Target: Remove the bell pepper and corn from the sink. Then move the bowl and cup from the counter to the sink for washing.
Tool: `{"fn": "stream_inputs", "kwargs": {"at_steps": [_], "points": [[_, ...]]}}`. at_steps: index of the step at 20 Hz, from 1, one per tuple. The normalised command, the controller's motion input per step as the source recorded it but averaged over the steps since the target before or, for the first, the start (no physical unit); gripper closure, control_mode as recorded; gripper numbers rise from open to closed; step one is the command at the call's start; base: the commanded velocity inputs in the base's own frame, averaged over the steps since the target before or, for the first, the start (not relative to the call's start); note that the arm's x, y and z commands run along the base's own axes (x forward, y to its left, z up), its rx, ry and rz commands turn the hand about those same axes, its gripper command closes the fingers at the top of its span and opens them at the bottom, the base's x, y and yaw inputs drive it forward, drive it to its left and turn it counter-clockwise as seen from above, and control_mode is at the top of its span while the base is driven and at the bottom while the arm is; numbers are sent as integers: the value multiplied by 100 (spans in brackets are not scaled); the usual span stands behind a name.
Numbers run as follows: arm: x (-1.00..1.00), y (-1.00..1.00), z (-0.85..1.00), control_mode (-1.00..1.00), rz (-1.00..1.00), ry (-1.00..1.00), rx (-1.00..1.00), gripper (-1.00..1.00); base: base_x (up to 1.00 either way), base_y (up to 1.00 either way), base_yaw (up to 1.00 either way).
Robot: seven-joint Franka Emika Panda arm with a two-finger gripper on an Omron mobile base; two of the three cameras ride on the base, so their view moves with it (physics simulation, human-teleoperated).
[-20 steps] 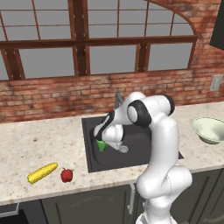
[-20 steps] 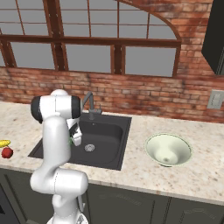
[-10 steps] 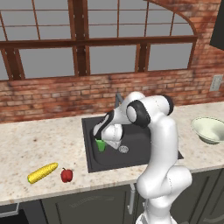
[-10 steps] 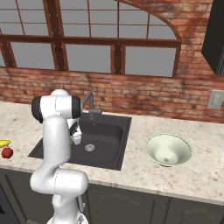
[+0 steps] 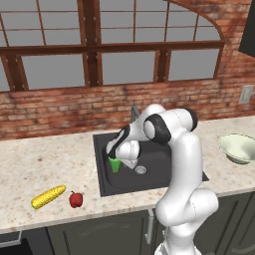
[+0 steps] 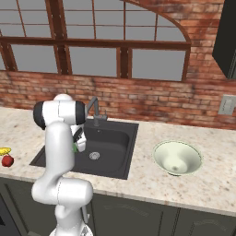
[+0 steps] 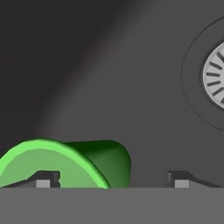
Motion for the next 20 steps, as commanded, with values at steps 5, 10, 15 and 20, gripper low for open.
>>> {"fn": "stream_inputs", "kwargs": {"at_steps": [5, 10, 15, 20], "points": [[-4, -5, 3, -100, -5, 0, 0, -100, 0, 0, 0], [-9, -8, 11, -100, -2, 0, 0, -100, 0, 0, 0], [-13, -2, 22, -100, 0, -2, 0, -100, 0, 0, 0], [-23, -4, 24, -100, 0, -3, 0, -100, 0, 0, 0]]}}
